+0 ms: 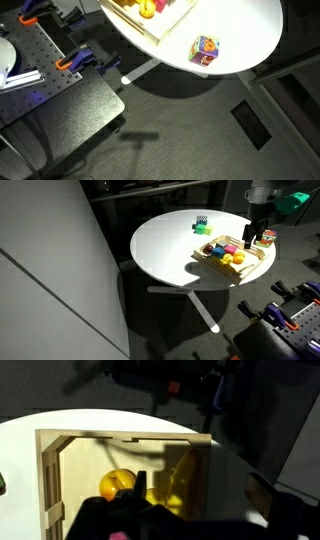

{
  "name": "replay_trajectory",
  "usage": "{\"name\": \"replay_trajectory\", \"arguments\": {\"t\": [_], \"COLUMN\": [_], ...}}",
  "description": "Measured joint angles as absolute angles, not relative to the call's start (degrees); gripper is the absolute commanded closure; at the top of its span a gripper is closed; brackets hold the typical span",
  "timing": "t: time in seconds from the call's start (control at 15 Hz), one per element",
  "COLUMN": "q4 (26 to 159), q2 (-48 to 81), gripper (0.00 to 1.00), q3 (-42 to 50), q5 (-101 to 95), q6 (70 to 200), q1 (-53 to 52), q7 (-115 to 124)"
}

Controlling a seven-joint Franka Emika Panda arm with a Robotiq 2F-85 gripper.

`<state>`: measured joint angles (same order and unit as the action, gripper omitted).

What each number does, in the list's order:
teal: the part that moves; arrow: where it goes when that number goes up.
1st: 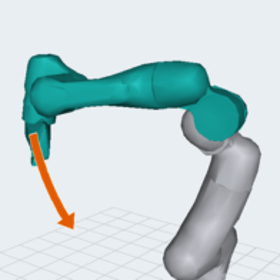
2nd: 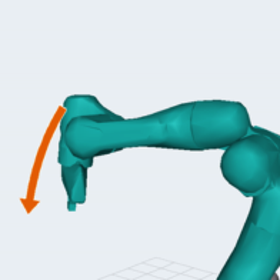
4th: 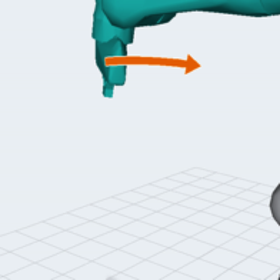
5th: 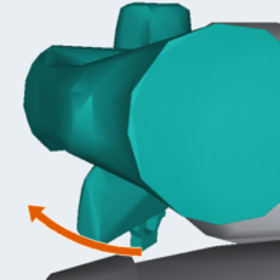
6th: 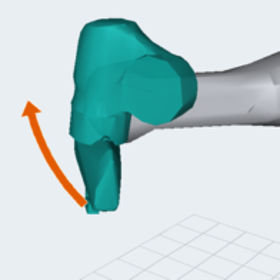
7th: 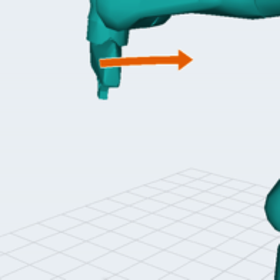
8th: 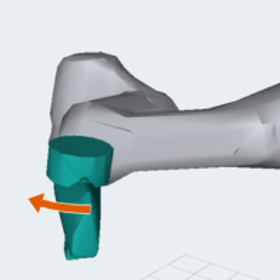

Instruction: Pick up the orange block from the tray and put it on the table

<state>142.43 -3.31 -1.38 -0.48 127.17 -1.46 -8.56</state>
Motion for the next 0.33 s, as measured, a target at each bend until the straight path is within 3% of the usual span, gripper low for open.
{"name": "replay_trajectory", "arguments": {"t": [0.33], "q4": [144.3], "q2": [-5.51], "gripper": [0.0], "q3": [-0.59], "q5": [-0.48], "q6": [129.59], "q1": [-1.49], "q7": [-8.57]}}
